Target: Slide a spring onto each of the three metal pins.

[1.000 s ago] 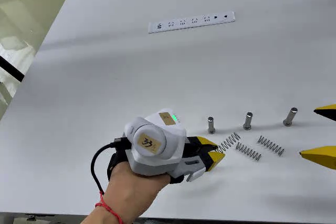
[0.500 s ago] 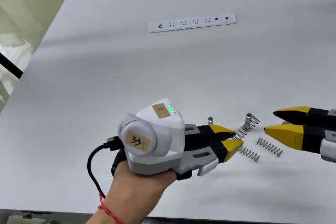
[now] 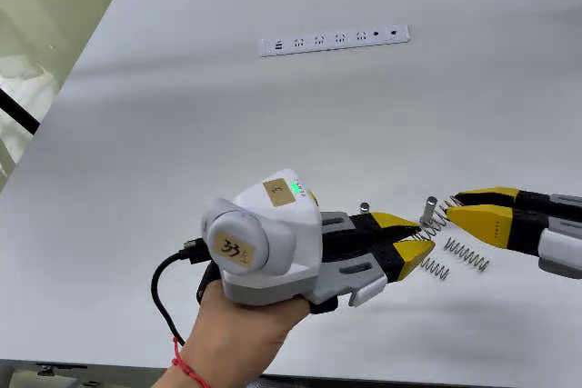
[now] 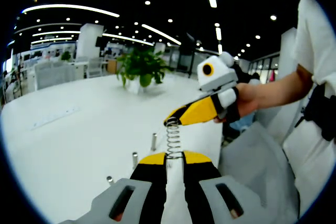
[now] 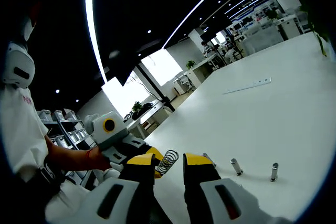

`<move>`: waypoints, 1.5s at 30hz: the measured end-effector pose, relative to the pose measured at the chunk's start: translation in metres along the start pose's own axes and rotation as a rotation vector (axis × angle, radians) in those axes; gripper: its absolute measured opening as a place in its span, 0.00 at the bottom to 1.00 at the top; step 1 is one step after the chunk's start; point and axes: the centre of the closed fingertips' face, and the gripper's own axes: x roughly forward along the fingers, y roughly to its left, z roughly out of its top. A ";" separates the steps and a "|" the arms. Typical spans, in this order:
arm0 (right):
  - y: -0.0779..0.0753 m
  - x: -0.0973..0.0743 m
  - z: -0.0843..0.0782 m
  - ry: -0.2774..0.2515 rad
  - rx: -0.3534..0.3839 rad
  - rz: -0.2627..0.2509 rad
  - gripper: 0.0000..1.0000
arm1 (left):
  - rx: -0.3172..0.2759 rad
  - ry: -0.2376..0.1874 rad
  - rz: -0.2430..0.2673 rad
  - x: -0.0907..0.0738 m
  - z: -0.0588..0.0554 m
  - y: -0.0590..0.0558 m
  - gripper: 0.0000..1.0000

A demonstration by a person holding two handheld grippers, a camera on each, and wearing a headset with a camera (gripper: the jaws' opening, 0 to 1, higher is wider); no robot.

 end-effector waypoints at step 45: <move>0.032 0.012 -0.003 0.199 -0.298 0.055 0.12 | 0.036 0.022 -0.047 0.006 -0.004 -0.010 0.11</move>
